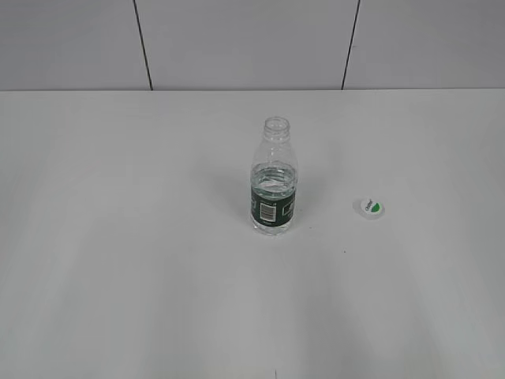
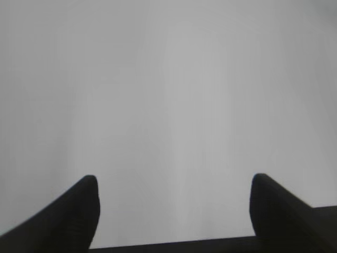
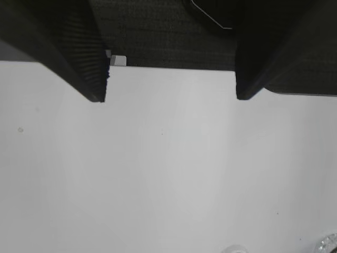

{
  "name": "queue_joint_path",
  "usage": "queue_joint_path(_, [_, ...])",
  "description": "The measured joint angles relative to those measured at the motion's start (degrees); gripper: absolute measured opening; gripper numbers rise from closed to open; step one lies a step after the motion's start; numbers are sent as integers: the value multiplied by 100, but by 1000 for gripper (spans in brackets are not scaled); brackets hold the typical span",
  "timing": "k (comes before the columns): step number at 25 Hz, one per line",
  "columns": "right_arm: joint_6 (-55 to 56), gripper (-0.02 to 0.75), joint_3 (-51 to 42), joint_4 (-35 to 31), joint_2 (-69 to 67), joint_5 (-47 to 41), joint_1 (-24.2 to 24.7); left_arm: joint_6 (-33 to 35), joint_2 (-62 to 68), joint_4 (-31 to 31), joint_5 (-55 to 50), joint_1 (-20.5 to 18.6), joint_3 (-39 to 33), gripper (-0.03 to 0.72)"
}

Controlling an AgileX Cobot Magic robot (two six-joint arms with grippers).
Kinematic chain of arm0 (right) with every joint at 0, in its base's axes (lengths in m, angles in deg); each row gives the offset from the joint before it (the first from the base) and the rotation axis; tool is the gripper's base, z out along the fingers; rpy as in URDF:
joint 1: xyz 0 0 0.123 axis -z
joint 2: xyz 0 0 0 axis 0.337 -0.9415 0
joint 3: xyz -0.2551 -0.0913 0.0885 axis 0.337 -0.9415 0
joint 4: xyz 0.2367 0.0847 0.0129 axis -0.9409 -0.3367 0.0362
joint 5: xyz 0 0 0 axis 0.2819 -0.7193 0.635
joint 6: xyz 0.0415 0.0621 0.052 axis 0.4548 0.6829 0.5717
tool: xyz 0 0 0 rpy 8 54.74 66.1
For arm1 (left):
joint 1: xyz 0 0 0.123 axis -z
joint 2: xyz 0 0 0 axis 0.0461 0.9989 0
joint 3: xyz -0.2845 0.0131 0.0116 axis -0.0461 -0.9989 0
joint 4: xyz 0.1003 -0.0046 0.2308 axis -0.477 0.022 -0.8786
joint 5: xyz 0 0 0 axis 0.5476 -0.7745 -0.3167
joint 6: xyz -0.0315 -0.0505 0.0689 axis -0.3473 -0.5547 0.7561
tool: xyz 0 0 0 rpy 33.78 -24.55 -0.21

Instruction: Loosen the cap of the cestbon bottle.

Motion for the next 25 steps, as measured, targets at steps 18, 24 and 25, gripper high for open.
queue_joint_path(18, [7, 569, -26, 0, 1822, -12, 0, 0, -1751, -119, -11, 31, -44, 530])
queue_joint_path(24, [2, 569, -26, 0, 1822, -13, 0, -7, -1751, -119, -11, 344, -44, 530])
queue_joint_path(25, [2, 569, -26, 0, 1822, -13, 0, -7, -1751, -119, -11, 421, -44, 530])
